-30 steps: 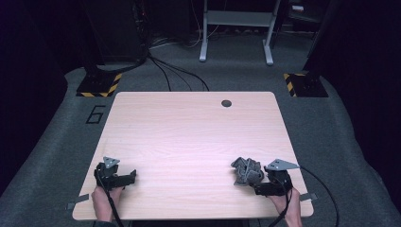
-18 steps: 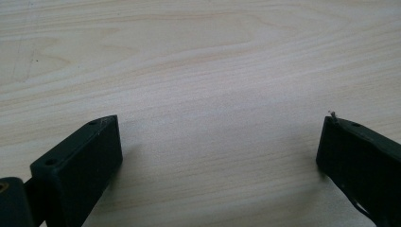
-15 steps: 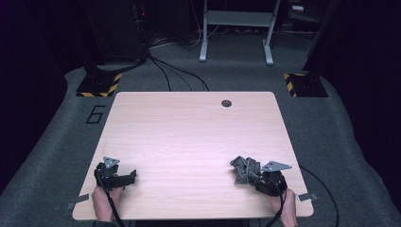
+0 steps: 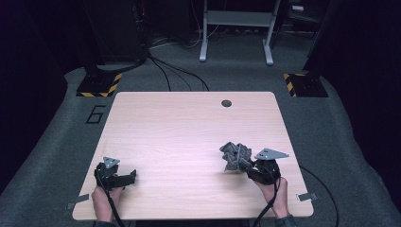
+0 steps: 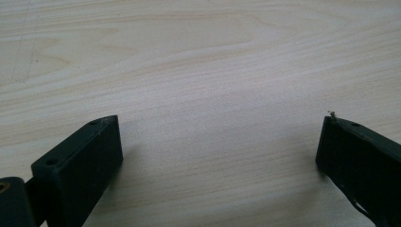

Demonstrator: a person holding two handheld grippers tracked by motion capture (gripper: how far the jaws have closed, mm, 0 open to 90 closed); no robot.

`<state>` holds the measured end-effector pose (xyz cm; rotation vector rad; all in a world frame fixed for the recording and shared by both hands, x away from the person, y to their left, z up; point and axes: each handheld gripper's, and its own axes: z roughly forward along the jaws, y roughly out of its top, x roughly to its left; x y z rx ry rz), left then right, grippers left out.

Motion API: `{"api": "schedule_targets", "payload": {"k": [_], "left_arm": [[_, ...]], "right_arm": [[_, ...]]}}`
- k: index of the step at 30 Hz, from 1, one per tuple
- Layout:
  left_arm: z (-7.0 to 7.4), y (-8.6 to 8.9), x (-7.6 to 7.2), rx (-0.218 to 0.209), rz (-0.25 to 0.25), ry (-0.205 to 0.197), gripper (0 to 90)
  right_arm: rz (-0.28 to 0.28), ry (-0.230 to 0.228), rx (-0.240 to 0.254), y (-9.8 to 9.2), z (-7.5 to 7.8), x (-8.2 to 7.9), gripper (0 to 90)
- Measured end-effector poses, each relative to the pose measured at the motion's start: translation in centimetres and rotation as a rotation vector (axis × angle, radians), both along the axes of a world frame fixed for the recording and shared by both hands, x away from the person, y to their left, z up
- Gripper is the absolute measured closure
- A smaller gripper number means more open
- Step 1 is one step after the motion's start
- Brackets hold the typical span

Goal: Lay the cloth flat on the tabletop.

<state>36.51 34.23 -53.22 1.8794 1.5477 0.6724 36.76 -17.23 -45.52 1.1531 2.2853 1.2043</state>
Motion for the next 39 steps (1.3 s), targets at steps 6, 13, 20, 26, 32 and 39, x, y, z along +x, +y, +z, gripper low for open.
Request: {"api": "schedule_targets", "payload": {"k": [6,13,20,26,32,39], "left_arm": [[0.0,0.0,0.0,0.000,0.000,0.000,1.4],[0.0,0.0,0.0,0.001,0.000,0.001,1.3],[0.0,0.0,0.0,-0.001,-0.003,0.004,1.6],[0.1,0.0,0.0,0.000,-0.004,0.006,1.5],[0.1,0.0,0.0,-0.003,-0.012,0.002,3.2],[0.3,0.0,0.4,0.008,-0.030,0.024,3.4]], "right_arm": [[0.028,0.010,0.018,2.5,0.2,1.8,71.0],[0.055,0.033,0.033,5.3,-0.2,3.8,70.9],[0.070,0.056,0.039,7.7,-0.6,5.4,70.6],[0.065,0.092,0.056,9.7,-1.6,6.6,69.8],[0.042,0.149,0.019,11.2,-3.7,7.6,48.3],[0.070,0.109,0.018,10.0,-2.8,6.6,20.4]]}}
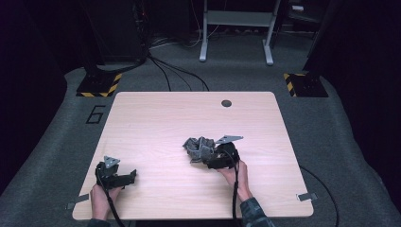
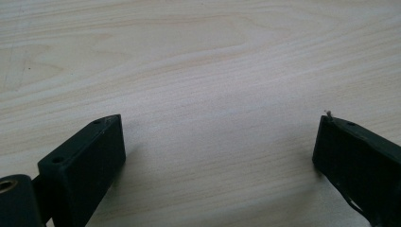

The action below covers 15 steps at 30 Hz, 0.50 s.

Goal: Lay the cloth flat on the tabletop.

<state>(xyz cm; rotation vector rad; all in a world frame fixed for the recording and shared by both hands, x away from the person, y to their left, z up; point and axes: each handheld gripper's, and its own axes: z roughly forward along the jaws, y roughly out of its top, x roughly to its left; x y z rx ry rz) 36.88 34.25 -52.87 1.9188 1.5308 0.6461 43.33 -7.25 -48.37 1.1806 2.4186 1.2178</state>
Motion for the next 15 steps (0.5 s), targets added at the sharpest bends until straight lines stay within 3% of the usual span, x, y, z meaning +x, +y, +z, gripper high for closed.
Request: {"api": "schedule_targets", "payload": {"k": [3,5,6,9,10,11,12,13,15], "left_arm": [[0.3,-0.2,0.0,-0.022,-0.006,-0.015,5.3],[0.7,-0.8,-0.1,-0.050,-0.014,-0.046,5.1],[1.2,-1.7,-0.2,-0.060,-0.068,-0.063,5.3],[1.6,-3.0,-0.2,-0.054,-0.110,-0.080,5.6],[1.9,-4.4,0.0,-0.062,-0.173,-0.079,5.7],[1.9,-4.4,0.0,-0.062,-0.173,-0.079,5.8],[2.0,-5.9,0.3,-0.067,-0.231,-0.076,6.3],[2.0,-5.9,0.3,-0.067,-0.231,-0.076,6.3],[2.0,-8.2,0.7,-0.077,-0.307,-0.070,9.1]], "right_arm": [[0.002,-0.030,-0.016,-0.5,0.6,-0.4,22.0],[-0.007,-0.054,0.004,-1.3,1.3,-0.5,26.7],[-0.007,-0.063,0.005,-1.5,1.4,-0.5,27.9],[-0.006,-0.077,0.004,-1.7,1.8,-0.5,32.8],[-0.002,-0.080,0.001,-1.5,2.1,-0.4,35.5],[0.006,-0.087,-0.001,-1.4,2.2,-0.4,37.1],[0.007,-0.091,-0.004,-1.3,2.4,-0.4,38.9],[0.007,-0.091,-0.004,-1.3,2.4,-0.4,38.9],[0.021,-0.097,0.006,-0.9,2.8,-0.2,44.6]]}}
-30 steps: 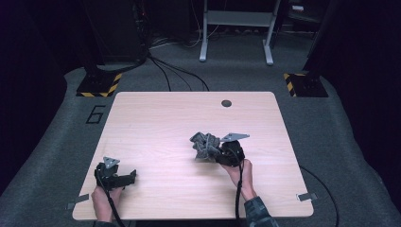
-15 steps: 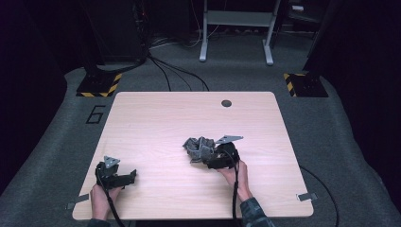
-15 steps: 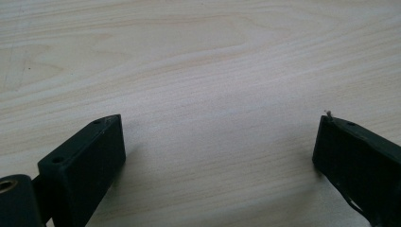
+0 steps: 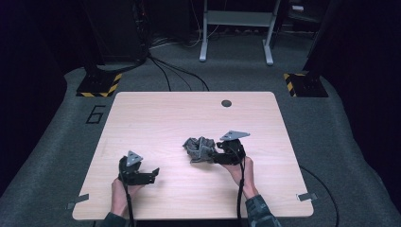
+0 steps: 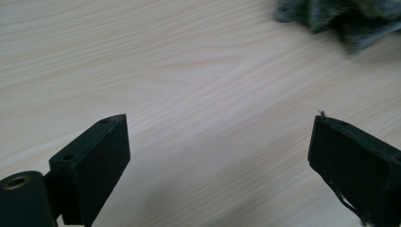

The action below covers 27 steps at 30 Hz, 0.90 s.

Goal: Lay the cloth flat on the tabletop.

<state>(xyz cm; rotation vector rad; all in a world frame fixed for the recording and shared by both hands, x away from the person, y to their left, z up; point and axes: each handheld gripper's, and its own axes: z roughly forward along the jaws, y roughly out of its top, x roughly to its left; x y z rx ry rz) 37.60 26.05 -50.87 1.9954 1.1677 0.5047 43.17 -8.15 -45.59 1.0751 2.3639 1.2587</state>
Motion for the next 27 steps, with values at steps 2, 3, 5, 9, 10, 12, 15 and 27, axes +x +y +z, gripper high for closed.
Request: {"api": "schedule_targets", "payload": {"k": [2,3,5,9,10,12,15,27], "left_arm": [[-0.1,-0.7,0.2,-0.001,-0.020,0.000,11.7],[-0.2,-2.1,0.5,-0.006,-0.074,0.006,13.6],[-0.4,-3.6,0.8,0.010,-0.117,0.007,15.3],[-0.5,-6.2,1.6,0.013,-0.195,0.006,22.1],[-0.5,-6.2,1.6,0.013,-0.195,0.006,23.3],[-0.5,-7.9,2.1,0.015,-0.240,-0.003,26.7],[-0.7,-9.4,2.4,0.025,-0.264,-0.001,30.7],[-1.5,-11.7,3.8,0.067,-0.266,-0.027,68.3]], "right_arm": [[0.010,-0.010,-0.016,0.4,0.3,0.1,49.2],[0.017,-0.002,-0.018,0.6,0.4,0.2,50.9],[0.022,-0.002,-0.034,1.0,0.5,0.3,54.6],[0.032,0.010,-0.053,1.4,0.4,0.7,56.6],[0.032,0.010,-0.053,1.4,0.4,0.7,56.6],[0.033,0.011,-0.066,1.6,0.2,0.9,57.6],[0.027,0.017,-0.069,1.6,0.1,1.0,58.9],[0.033,0.008,-0.083,2.1,-0.2,1.0,78.6]]}}
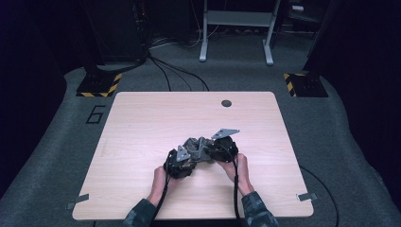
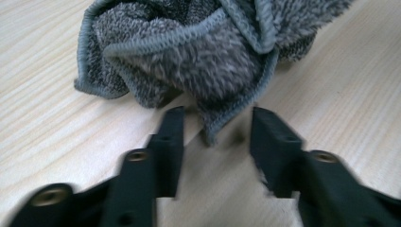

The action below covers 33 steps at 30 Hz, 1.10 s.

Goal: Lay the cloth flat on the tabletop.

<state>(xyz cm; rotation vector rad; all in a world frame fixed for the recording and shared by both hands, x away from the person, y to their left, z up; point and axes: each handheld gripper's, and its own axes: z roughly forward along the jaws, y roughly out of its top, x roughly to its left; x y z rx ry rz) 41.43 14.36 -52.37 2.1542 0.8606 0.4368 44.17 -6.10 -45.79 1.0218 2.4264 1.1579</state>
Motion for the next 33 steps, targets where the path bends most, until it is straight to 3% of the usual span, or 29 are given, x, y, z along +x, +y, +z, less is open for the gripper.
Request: {"api": "schedule_targets", "payload": {"k": [3,5,12,20,24,26,33], "left_arm": [[0.0,-0.1,0.1,0.011,-0.002,-0.004,83.3],[0.0,0.0,0.1,0.003,0.003,-0.003,87.5],[0.6,1.3,0.0,-0.007,0.029,-0.004,88.3],[1.9,4.0,-0.1,-0.029,0.070,-0.020,88.3],[2.6,5.8,-0.2,-0.042,0.082,-0.001,88.3],[2.6,6.0,-0.2,-0.048,0.093,-0.002,88.3],[2.2,8.3,0.2,-0.078,0.122,0.054,88.3]], "right_arm": [[-0.006,0.009,0.000,-0.1,-0.1,-0.1,85.6],[-0.013,0.008,0.006,-0.2,0.0,-0.2,87.0],[-0.044,-0.025,0.026,-1.4,0.5,-0.7,87.4],[-0.117,-0.069,0.051,-4.8,1.3,-1.3,87.3],[-0.152,-0.086,0.073,-6.1,1.4,-1.5,87.3],[-0.168,-0.088,0.081,-6.6,1.3,-1.6,87.3],[-0.228,-0.103,0.088,-8.7,1.0,-1.7,87.3]]}}
